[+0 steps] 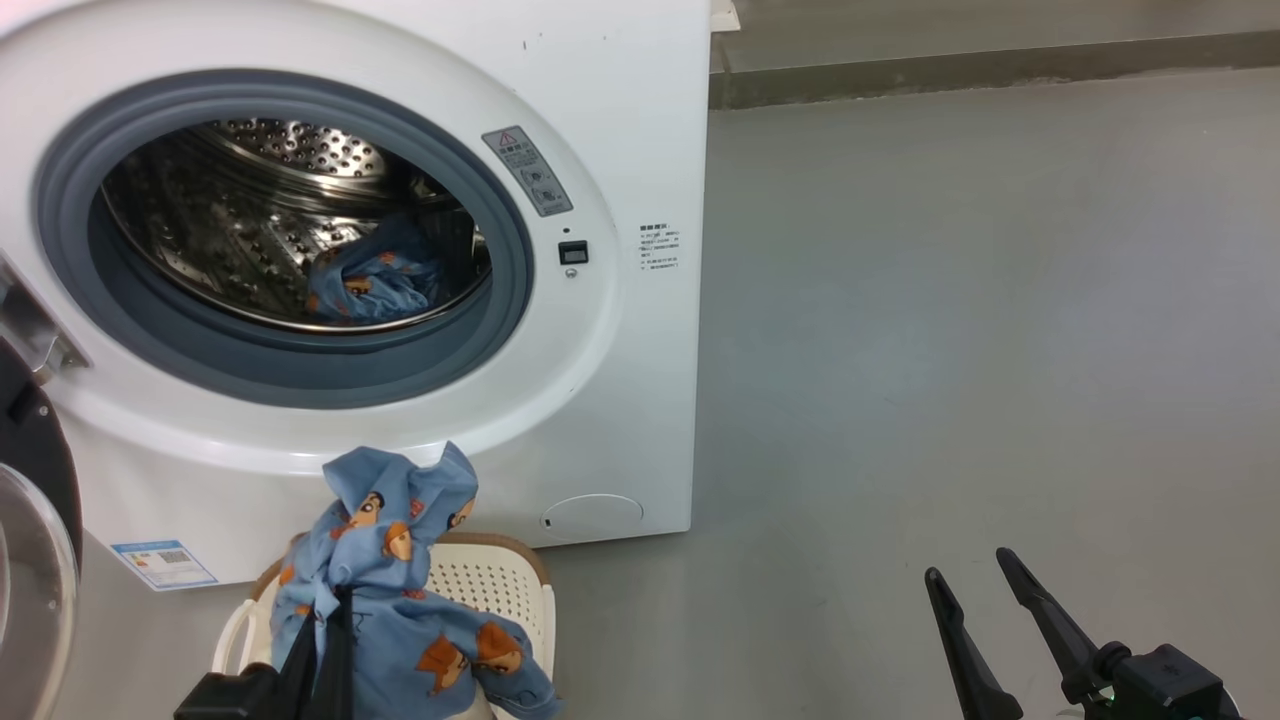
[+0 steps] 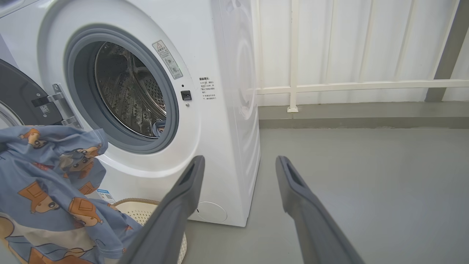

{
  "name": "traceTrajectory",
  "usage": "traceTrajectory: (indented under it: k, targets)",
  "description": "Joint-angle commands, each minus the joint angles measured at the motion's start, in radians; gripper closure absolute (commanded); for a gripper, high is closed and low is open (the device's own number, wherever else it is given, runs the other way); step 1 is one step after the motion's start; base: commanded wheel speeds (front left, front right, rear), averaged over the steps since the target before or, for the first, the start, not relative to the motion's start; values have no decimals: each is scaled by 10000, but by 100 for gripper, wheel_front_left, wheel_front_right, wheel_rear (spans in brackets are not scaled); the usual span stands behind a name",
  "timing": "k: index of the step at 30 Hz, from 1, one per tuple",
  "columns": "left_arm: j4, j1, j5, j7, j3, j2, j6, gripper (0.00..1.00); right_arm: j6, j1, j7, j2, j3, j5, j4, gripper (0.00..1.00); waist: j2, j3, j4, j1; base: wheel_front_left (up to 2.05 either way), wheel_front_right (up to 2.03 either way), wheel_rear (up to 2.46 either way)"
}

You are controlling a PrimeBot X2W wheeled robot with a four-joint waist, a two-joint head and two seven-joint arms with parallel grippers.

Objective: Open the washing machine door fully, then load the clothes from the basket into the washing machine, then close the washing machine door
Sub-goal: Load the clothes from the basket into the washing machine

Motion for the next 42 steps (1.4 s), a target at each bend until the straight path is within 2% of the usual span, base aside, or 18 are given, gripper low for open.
traceTrajectory:
  k: [1,11,20,33,42]
  targets:
    - [-392,-168,-10,-15,327,206,79,100,16,-25,-21,-85,240,-23,-295,0,0,6,3,0,0,0,0]
    - [-199,-376,-183,-47,264,157,-22,100,16,-45,-1,-93,277,-30,-373,0,0,161,54,0,0,0,0]
    - [535,-1278,-430,-163,355,57,-183,100,16,-282,6,-281,331,69,-469,0,0,741,-46,0,0,0,0]
    - [2579,-3893,-822,-560,652,-198,-550,100,16,-1143,-193,-612,296,296,-677,0,0,2757,-442,0,0,0,0]
    - [4187,-6343,-1211,-90,1165,297,-825,100,16,-2075,-428,-657,444,608,-491,0,0,4370,-950,0,0,0,0]
